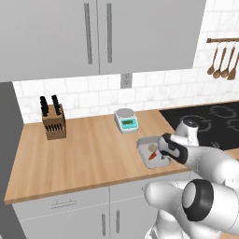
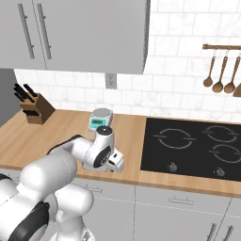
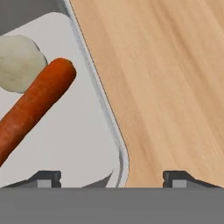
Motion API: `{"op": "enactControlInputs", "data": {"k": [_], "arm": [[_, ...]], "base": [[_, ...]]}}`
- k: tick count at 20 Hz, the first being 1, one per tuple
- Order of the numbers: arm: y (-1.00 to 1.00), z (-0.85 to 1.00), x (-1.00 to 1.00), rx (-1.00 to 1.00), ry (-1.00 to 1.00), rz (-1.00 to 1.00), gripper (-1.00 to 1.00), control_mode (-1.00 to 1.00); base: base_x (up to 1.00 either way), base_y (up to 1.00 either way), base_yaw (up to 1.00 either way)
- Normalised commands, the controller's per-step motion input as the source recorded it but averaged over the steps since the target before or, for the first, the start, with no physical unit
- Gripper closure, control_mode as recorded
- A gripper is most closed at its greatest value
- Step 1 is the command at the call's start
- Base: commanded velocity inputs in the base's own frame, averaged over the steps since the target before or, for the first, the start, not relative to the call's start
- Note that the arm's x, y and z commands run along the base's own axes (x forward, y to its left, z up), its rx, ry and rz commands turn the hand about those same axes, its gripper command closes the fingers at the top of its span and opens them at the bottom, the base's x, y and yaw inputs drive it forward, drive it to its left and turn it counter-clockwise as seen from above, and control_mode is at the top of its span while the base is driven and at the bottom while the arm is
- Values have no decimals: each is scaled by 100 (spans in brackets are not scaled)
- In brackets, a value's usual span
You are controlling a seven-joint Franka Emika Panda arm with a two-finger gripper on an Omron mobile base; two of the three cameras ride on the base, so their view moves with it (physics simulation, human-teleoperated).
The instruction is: Take the meat container that has the steak and place it on the second highest rack of the freezer. Then take the vegetable container that has the carrot and garlic and place it on the highest rack of the freezer.
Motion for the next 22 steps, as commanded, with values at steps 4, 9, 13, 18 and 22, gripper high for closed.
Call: {"op": "enactControlInputs", "data": {"k": [4,9,13,18,22], "arm": [[14,-7,0,0,0,0,100,-100],[9,-1,-3,0,-1,0,100,-100],[0,17,-29,2,-5,-3,100,-100],[0,46,-33,5,-6,-7,100,-100],[0,60,-26,1,-4,-10,100,-100]], "base": [[0,0,0],[0,0,0],[0,0,0],[0,0,0],[0,0,0]]}}
